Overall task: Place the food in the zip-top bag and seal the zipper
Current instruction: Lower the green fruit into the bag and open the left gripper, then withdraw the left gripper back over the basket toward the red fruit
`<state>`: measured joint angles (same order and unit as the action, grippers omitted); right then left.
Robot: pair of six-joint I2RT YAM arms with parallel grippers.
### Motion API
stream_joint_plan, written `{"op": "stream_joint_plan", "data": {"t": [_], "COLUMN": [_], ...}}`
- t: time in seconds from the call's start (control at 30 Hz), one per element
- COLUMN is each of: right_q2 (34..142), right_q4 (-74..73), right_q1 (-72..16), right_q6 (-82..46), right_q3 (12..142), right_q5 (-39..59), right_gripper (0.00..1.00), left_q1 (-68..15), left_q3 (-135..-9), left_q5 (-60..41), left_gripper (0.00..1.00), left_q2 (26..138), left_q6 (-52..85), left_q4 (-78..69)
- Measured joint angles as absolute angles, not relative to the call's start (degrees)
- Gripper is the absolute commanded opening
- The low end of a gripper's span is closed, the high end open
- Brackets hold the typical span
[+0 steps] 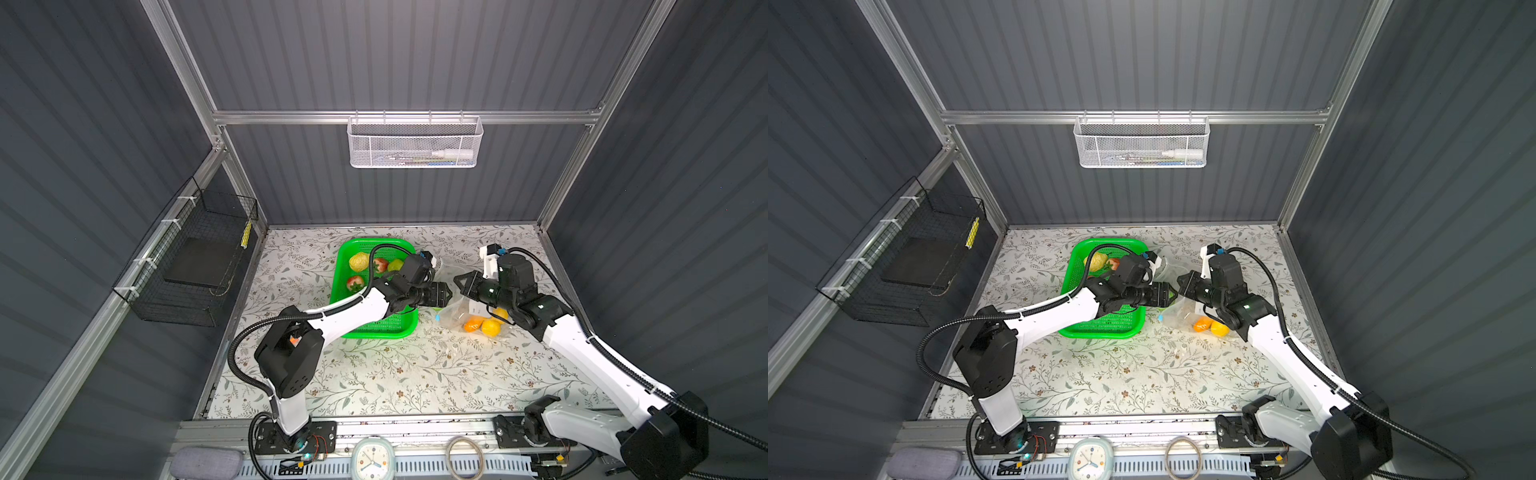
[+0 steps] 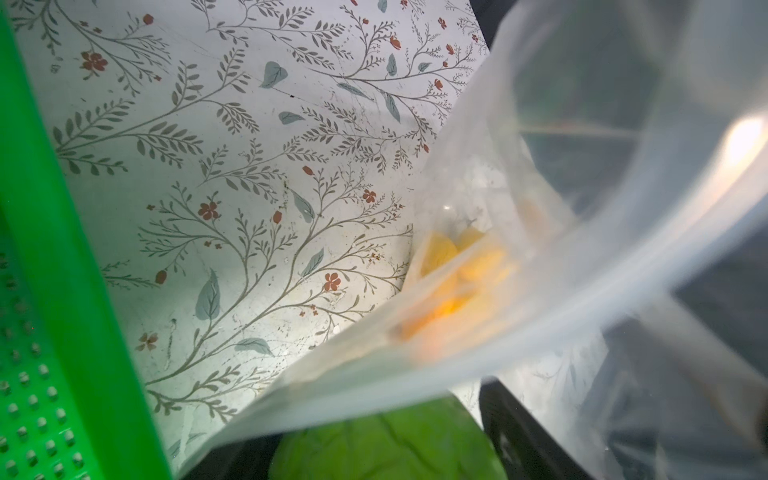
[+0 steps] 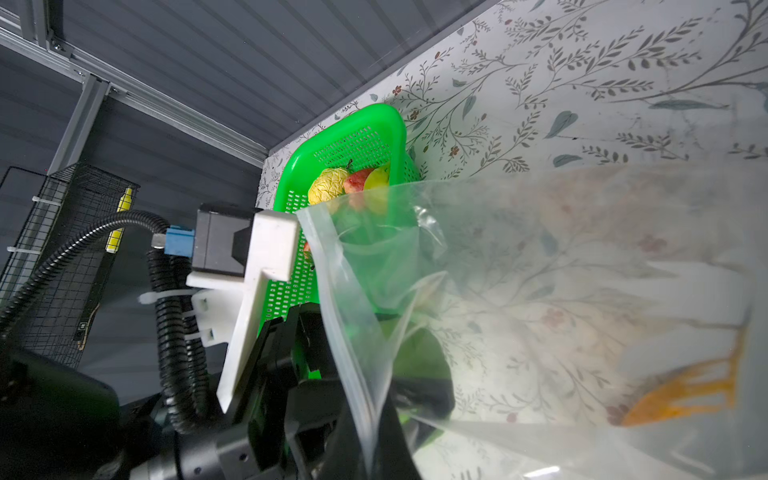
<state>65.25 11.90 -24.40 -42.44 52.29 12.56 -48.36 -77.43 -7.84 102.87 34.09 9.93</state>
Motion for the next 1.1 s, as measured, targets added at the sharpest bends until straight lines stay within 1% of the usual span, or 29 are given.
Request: {"op": "stream_joint_plan", "data": {"t": [0.23,0.33,0.43,0.6,0.93,1.1], "right_q2": [65.25,65.25,65.25,65.25,65.21,65.21], "right_q4": [12.03,12.05,12.05,12.05,11.99,12.03], "right_q1": [-24.4,-24.4,-24.4,-24.4,-24.03,-24.1], "right_q6": [-42.39,-42.24,-42.04,-41.95,-41.69,-41.32], "right_q3": [52.29,52.29,52.29,52.29,52.14,52.12], "right_q5": [12.12,11.97,11.77,11.53,10.5,10.48], "right_gripper": [0.0,0.0,0.0,0.0,0.0,0.0], "left_q1": [-48.36,-48.36,-48.36,-48.36,-48.21,-46.41], "left_q3": [-77.87,-77.93,-78.0,-78.0,-77.76,-76.01], "left_q5": [-7.49,-7.7,-8.49,-9.58,-10.09,-10.57], "left_gripper": [0.86,0.92,0.93,0.99,1.0,1.0], "left_q2": [102.87,102.87,102.78,101.51,94.87,91.02], "left_q6": [34.09,34.11,34.15,34.35,34.79,35.27], "left_q4": [11.2,11.18,11.09,10.5,7.25,4.36]}}
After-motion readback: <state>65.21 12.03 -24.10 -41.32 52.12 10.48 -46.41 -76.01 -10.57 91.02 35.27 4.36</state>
